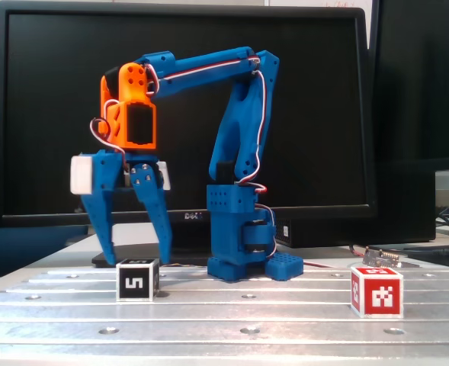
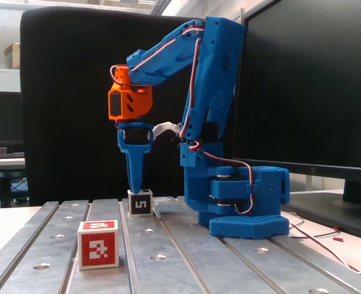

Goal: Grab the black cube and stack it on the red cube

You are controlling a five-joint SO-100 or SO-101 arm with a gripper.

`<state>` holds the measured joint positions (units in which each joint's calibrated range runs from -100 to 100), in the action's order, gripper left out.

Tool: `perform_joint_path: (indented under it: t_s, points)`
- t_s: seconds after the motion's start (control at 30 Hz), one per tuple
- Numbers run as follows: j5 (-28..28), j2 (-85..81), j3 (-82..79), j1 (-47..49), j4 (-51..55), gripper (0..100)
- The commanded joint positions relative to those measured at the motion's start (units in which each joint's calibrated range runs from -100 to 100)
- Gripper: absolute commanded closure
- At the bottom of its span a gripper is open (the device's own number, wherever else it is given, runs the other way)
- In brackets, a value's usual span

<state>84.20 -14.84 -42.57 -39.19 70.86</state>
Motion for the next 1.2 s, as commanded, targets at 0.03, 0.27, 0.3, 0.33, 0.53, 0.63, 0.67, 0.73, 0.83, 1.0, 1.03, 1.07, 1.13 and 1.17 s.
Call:
perform_joint_path:
  t_s: [0.03, 0.27, 0.3, 0.33, 0.53, 0.63, 0.67, 0.73, 0.83, 1.0, 1.03, 1.07, 1.13, 1.17]
  points:
    - [0.28, -0.11, -1.43, -0.57, -1.48, 75]
    - [0.28, -0.11, -2.61, -0.65, -1.48, 76]
    - [0.28, -0.11, -2.61, -0.65, -1.48, 76]
    - [0.28, -0.11, -2.61, -0.65, -1.48, 76]
    - [0.28, -0.03, -2.61, -0.65, -1.48, 76]
    - [0.28, -0.03, -3.61, -0.65, -2.84, 76]
    - [0.28, -0.03, -4.51, -0.65, -3.95, 76]
    - [0.28, -0.03, -6.23, -0.65, -6.26, 76]
    - [0.28, -0.03, -8.31, -0.65, -8.40, 75]
    - [0.75, -0.03, -9.21, -0.72, -8.91, 75]
    - [0.80, -0.03, -9.21, -0.72, -8.91, 76]
    - [0.80, -0.03, -9.21, -0.79, -8.91, 76]
    - [1.17, -0.03, -9.30, -1.38, -8.91, 76]
    - [1.28, -0.03, -9.30, -1.38, -8.91, 76]
